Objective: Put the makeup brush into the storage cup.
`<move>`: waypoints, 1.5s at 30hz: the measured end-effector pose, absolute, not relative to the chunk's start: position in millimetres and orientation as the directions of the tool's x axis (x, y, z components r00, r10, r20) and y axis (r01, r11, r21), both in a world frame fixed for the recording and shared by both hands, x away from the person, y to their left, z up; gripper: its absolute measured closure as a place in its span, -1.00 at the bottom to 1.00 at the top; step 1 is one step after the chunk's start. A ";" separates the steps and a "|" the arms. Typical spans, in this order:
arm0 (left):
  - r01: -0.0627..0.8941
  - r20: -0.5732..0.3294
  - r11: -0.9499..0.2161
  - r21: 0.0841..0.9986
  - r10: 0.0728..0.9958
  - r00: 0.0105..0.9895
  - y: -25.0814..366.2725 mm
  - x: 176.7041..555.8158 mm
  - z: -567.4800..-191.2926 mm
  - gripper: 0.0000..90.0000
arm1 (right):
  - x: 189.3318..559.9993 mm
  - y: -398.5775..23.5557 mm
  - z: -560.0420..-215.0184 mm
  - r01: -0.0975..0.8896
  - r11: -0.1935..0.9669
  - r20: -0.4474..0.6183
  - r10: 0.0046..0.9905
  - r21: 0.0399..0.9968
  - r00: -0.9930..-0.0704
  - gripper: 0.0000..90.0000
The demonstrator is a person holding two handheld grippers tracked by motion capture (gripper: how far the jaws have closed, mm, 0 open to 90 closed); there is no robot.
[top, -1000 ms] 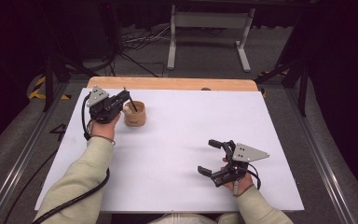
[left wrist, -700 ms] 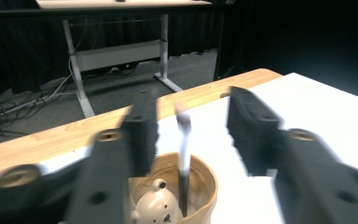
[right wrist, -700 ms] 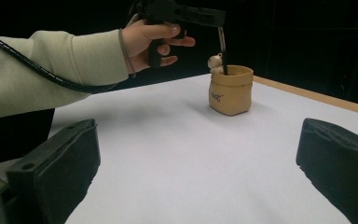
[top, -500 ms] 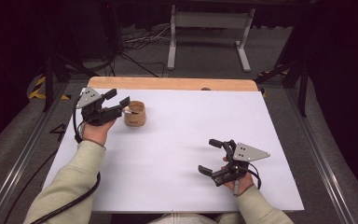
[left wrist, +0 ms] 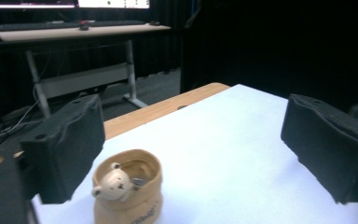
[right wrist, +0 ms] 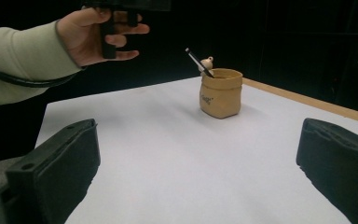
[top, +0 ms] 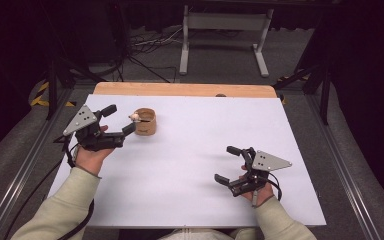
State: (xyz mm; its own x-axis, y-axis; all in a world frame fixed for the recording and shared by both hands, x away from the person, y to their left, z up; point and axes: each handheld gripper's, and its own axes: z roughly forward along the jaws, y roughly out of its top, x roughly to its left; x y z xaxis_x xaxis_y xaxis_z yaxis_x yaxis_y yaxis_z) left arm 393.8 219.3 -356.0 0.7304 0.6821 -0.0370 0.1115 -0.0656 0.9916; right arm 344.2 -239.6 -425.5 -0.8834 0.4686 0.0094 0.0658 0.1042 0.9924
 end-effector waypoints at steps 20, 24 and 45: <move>0.146 -0.091 -0.045 0.988 0.599 0.796 213.3 354.7 -398.6 -0.91 | 349.5 -258.1 -423.6 0.048 0.119 -0.022 0.525 0.992 -0.851 -1.00; 0.152 -0.094 -0.048 0.987 0.589 0.803 213.0 351.3 -407.1 -0.91 | 350.1 -259.6 -425.4 0.057 0.121 -0.016 0.533 0.991 -0.846 -1.00; 0.227 -0.160 -0.042 0.973 0.586 0.794 204.8 343.1 -447.1 -0.88 | 351.9 -263.1 -435.9 0.067 0.139 -0.026 0.575 0.988 -0.817 -1.00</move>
